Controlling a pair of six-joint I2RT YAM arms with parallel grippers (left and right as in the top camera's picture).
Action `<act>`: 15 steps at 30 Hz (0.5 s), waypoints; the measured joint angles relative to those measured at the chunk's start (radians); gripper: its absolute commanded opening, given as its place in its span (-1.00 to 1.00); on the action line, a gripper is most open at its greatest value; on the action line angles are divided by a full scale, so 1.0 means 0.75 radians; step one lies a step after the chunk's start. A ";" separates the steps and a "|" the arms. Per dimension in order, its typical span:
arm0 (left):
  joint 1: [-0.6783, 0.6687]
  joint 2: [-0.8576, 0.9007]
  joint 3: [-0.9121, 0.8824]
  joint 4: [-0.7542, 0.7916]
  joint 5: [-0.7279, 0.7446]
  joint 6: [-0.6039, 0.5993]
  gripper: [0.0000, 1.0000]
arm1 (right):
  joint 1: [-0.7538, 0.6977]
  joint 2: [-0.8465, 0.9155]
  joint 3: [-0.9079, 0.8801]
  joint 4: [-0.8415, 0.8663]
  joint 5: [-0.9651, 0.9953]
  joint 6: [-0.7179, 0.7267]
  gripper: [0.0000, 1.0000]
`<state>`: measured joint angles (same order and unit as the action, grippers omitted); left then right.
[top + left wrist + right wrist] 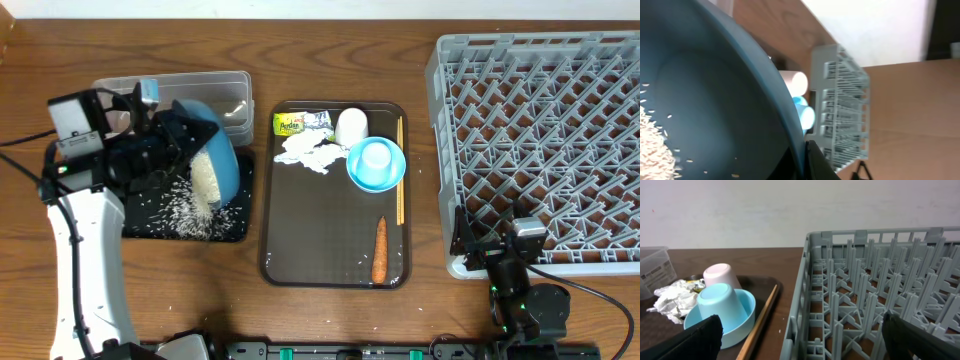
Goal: Sort waste into correct bins and load items into the dishwasher rack
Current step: 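Tilt the blue bowl with the left gripper, pouring rice onto the black tray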
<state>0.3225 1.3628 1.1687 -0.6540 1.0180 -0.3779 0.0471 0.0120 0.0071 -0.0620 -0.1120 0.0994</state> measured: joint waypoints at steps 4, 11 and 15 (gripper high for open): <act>0.046 0.000 -0.001 -0.001 0.110 0.000 -0.88 | 0.000 0.000 0.000 0.000 0.000 0.000 0.98; 0.127 0.000 -0.021 -0.038 0.184 -0.009 -0.88 | 0.000 0.000 0.000 0.000 0.000 0.000 0.98; 0.182 0.001 -0.043 -0.071 0.240 -0.007 -0.88 | 0.000 0.000 0.000 0.000 0.000 0.000 0.99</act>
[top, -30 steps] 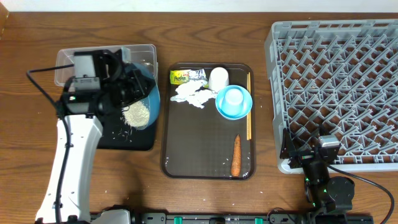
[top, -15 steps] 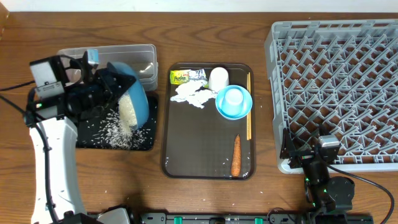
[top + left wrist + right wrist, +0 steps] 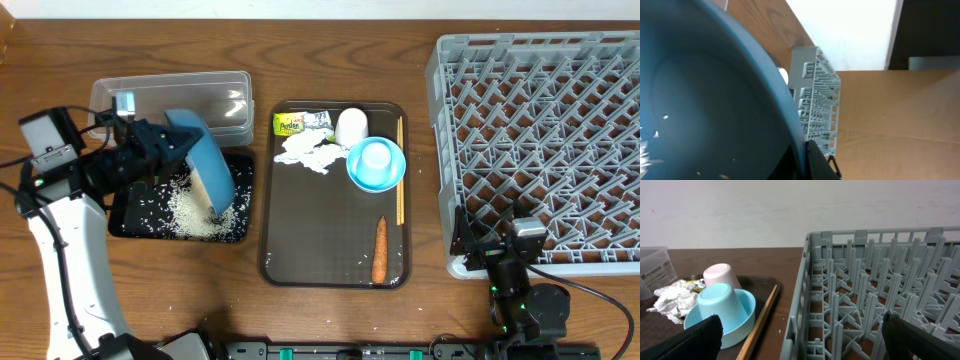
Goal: Sort waste into correct bins and load items into the dishwasher rack
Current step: 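Tilt the blue bowl with the left gripper, pouring rice onto the black tray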
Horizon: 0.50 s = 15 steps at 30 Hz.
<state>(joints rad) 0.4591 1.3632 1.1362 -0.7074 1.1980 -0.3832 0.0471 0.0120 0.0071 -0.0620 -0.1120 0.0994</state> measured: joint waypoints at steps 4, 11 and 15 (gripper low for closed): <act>0.050 0.000 -0.002 0.007 0.062 0.010 -0.88 | 0.000 0.000 0.000 0.000 0.000 0.000 0.98; 0.112 0.000 -0.004 -0.033 0.114 0.039 -0.88 | 0.000 0.000 0.000 0.000 0.000 0.000 0.98; 0.119 0.000 -0.006 -0.065 0.113 0.064 -0.88 | 0.000 0.000 0.000 0.000 0.000 0.000 0.98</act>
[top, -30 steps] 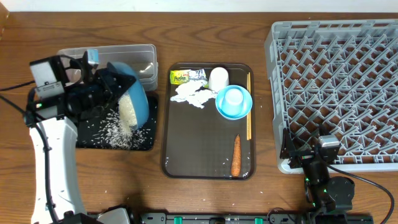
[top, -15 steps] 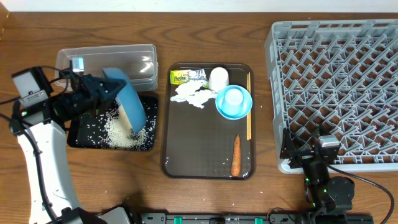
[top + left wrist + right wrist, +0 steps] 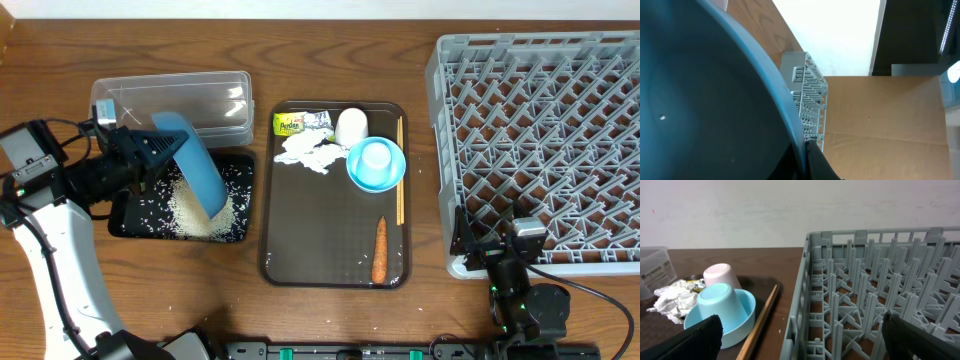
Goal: Sort waste into correct bins and load items into the dishwasher rack
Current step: 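Tilt the blue bowl with the left gripper, pouring rice onto the black tray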
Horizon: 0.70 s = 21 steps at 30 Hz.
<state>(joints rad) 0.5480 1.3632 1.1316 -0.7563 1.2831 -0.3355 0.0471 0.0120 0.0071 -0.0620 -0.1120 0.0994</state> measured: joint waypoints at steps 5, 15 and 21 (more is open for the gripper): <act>0.001 0.000 -0.010 0.039 0.007 0.005 -0.88 | 0.000 0.000 0.000 0.000 -0.001 0.000 0.98; 0.010 0.000 -0.015 0.119 0.042 -0.038 -0.88 | 0.000 0.000 0.000 0.000 0.000 0.000 0.98; 0.025 0.006 -0.016 0.188 0.057 -0.119 -0.88 | 0.000 0.000 0.000 0.000 0.000 0.000 0.98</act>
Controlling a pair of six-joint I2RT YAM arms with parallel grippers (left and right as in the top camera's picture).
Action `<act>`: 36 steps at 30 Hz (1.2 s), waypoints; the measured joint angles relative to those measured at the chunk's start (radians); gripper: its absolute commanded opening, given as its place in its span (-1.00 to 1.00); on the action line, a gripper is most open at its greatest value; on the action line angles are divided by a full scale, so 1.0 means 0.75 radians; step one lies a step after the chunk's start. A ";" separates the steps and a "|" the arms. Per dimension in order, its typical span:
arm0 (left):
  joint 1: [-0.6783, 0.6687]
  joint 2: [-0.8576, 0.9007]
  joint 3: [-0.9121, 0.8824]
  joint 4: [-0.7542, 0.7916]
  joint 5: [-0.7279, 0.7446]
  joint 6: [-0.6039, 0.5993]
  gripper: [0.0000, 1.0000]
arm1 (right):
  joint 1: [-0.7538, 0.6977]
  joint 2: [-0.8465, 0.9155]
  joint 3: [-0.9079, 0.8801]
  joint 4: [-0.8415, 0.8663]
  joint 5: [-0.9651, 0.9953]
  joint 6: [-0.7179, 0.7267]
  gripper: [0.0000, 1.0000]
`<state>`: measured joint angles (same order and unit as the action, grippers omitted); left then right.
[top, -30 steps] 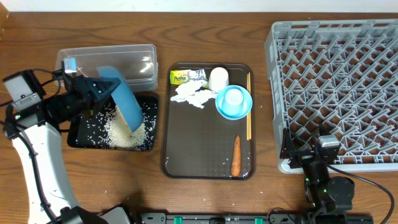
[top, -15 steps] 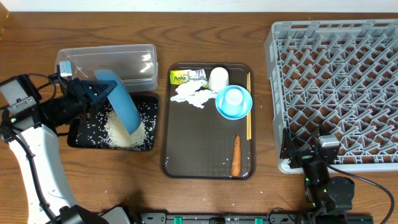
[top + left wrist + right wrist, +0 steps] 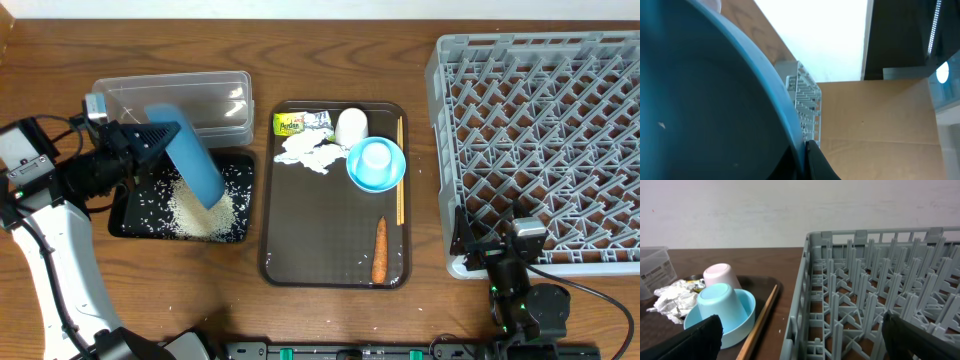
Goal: Sort waste into correct bins and load items into the dishwasher rack
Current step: 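Tilt the blue bowl with the left gripper, pouring rice onto the black tray, then carry the empty blue bowl back to the brown tray with the left gripper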
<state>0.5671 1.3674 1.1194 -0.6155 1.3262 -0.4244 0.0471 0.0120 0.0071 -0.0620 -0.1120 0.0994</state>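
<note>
My left gripper [image 3: 138, 143] is shut on the rim of a dark blue bowl [image 3: 192, 165]. It holds the bowl on edge, mouth down, over the black bin [image 3: 128, 222], where a heap of rice [image 3: 196, 211] lies. In the left wrist view the bowl's inside [image 3: 700, 100] fills the frame with only a stray grain or two, and the gripper [image 3: 803, 156] pinches its rim. My right gripper [image 3: 800, 340] is open, low beside the front left corner of the grey dishwasher rack [image 3: 540, 130].
A clear bin [image 3: 205, 98] stands behind the black one. The brown tray [image 3: 300, 255] holds a light blue bowl with an upturned cup [image 3: 375, 163], a pale cup [image 3: 351, 126], crumpled foil [image 3: 305, 151], a yellow-green packet [image 3: 291, 124], a chopstick [image 3: 400, 170] and a carrot [image 3: 379, 250].
The left gripper and the blue bowl have shifted slightly toward the back left and the bowl is tipped a little further. The right arm has not moved.
At first the left gripper held the bowl tilted over the black bin with rice spilling from it. Then the arm was further left with most of the rice heaped in the bin. Since then the bowl has stayed on edge, nearly empty.
</note>
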 measured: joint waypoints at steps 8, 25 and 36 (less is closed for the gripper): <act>0.011 0.006 -0.001 0.018 -0.022 -0.058 -0.87 | 0.000 0.000 0.000 0.000 0.000 0.000 0.99; -0.245 -0.261 -0.001 -0.091 -0.054 -0.021 -0.88 | 0.000 0.000 0.000 0.000 0.000 0.000 0.99; -1.215 -0.559 -0.001 -0.329 -1.012 -0.053 -0.88 | 0.000 0.000 0.000 0.000 0.000 0.000 0.98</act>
<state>-0.3439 0.9482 1.1187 -0.8619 0.5674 -0.4641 0.0471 0.0120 0.0071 -0.0620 -0.1120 0.0994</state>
